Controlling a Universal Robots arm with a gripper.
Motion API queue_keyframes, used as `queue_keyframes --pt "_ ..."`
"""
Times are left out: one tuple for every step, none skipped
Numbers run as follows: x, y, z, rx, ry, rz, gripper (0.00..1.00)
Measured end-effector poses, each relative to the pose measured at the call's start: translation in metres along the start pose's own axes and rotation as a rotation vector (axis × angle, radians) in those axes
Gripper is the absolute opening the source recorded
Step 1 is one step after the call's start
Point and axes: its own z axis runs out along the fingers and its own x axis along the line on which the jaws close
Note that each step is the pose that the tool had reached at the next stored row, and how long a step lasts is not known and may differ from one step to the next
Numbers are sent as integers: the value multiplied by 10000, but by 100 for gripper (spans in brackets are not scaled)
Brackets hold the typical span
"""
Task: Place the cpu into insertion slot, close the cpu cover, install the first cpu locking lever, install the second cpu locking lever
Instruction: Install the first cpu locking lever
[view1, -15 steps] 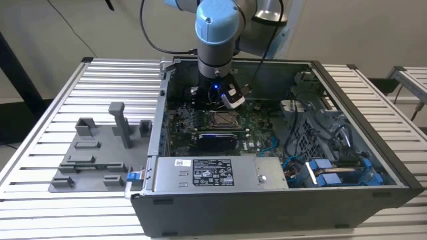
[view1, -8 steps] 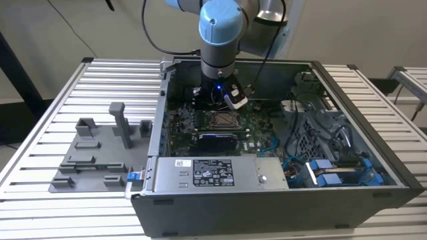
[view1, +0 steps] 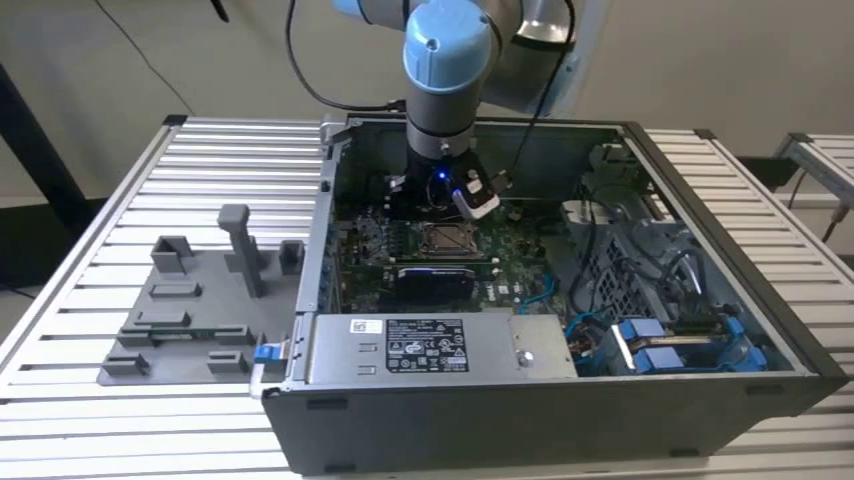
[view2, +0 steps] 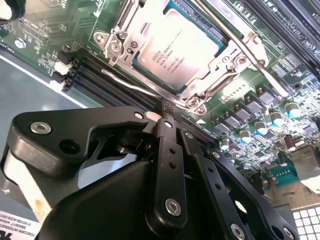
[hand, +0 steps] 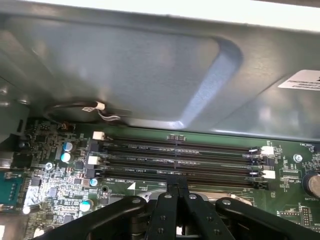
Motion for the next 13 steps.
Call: queue_keyframes --pt "-7 -1 2 -1 -1 -1 11" --pt "-15 -2 4 -2 -1 -1 11" --pt "-22 -3 6 -2 -1 0 11" --pt "-28 -4 7 -1 0 0 11" --pt "-35 -5 8 -1 -1 0 11" --pt "-42 -5 9 0 0 0 11" --pt "-49 -6 11 -1 0 0 11" --pt "-55 -8 11 0 0 0 11" --pt "-63 -9 12 -1 0 0 11" --pt "-70 -10 12 0 0 -1 11" --pt "-77 -11 13 -1 -1 0 11" --pt "-86 -13 14 -1 0 0 11" --pt "-93 -15 14 -1 -1 -1 11"
